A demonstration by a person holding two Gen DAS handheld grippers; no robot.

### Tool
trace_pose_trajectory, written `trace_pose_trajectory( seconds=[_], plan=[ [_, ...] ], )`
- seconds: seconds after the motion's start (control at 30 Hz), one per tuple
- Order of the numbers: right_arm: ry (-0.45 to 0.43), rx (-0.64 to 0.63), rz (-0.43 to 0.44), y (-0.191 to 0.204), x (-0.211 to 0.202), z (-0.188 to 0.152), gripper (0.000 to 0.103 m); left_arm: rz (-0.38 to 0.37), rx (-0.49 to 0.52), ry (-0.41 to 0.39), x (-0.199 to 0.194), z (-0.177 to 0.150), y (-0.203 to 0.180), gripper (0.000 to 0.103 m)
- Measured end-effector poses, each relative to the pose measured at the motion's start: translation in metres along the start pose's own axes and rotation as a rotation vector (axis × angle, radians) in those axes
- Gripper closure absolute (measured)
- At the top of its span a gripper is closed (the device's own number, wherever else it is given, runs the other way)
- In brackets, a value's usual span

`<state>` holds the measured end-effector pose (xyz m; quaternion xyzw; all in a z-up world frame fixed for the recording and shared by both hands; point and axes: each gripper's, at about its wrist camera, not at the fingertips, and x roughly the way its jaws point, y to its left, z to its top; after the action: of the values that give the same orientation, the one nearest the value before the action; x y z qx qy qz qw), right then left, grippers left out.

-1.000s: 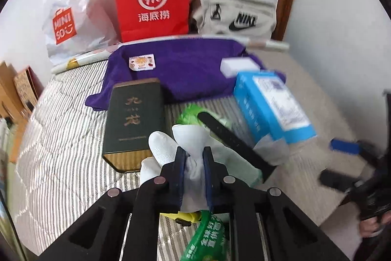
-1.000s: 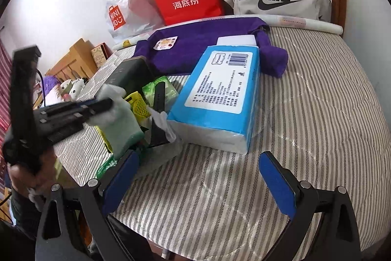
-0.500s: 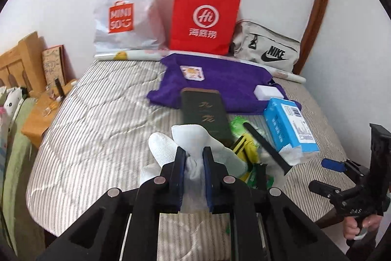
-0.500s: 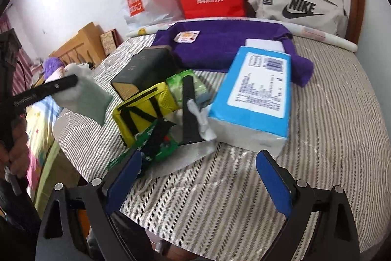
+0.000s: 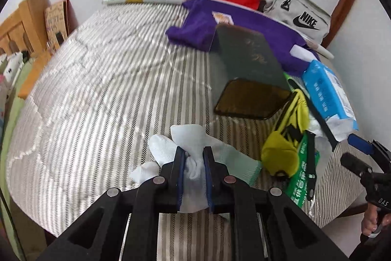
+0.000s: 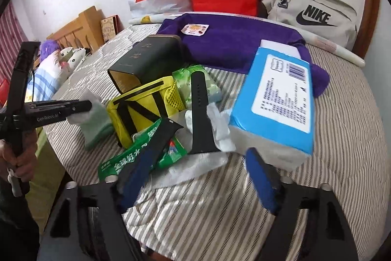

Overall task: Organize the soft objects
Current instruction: 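Grasp the black strap with the right tool while the left tool holds the glove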

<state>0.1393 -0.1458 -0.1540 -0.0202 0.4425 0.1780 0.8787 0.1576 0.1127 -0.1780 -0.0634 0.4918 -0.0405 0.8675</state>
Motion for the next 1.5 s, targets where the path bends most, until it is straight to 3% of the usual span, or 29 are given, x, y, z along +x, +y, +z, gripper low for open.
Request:
trace_pose_trajectory(
  seconds=[0.07,0.4,0.43,0.53,0.67,0.87,1.0,1.1,1.17,1.23,1.37,1.5],
  plan=[
    [0.003,0.003,0.018,0.0,0.006,0.004,0.045,-0.005,0.0,-0.001,0.003,0.0,0.001,0.086],
    [0.049,-0.035,-0.041,0.008,0.039,0.018,0.057,-0.065,-0.019,-0.004,0.011,0.0,0.01,0.083],
    [0.058,-0.034,-0.043,0.008,0.042,0.018,0.062,-0.077,-0.026,-0.004,0.011,0.0,0.012,0.082],
    [0.077,-0.058,-0.092,0.01,0.048,0.017,0.088,-0.094,-0.033,-0.005,0.012,0.0,0.015,0.081],
    [0.06,-0.043,-0.05,0.006,0.033,0.012,0.096,-0.096,-0.031,-0.01,0.012,-0.001,0.015,0.081],
    [0.05,-0.004,0.038,0.001,0.005,0.001,0.098,-0.086,-0.034,-0.014,0.012,-0.002,0.014,0.08],
    [0.048,-0.002,0.028,-0.002,-0.003,-0.007,0.098,-0.091,-0.047,-0.012,0.012,-0.002,0.015,0.079],
    [0.023,-0.003,0.056,0.001,-0.006,-0.005,0.095,-0.089,-0.052,-0.009,0.012,-0.002,0.015,0.079],
    [-0.01,-0.023,0.075,0.006,-0.003,0.001,0.084,-0.084,-0.051,-0.008,0.012,-0.002,0.014,0.079],
    [-0.016,-0.027,0.064,0.008,0.004,0.007,0.075,-0.081,-0.047,-0.006,0.012,-0.002,0.014,0.079],
    [0.002,-0.015,0.048,0.009,0.025,0.017,0.074,-0.086,-0.044,-0.002,0.013,-0.001,0.014,0.078],
    [0.044,-0.031,-0.048,0.006,0.042,0.016,0.074,-0.097,-0.042,0.0,0.013,0.0,0.015,0.078]
  ],
)
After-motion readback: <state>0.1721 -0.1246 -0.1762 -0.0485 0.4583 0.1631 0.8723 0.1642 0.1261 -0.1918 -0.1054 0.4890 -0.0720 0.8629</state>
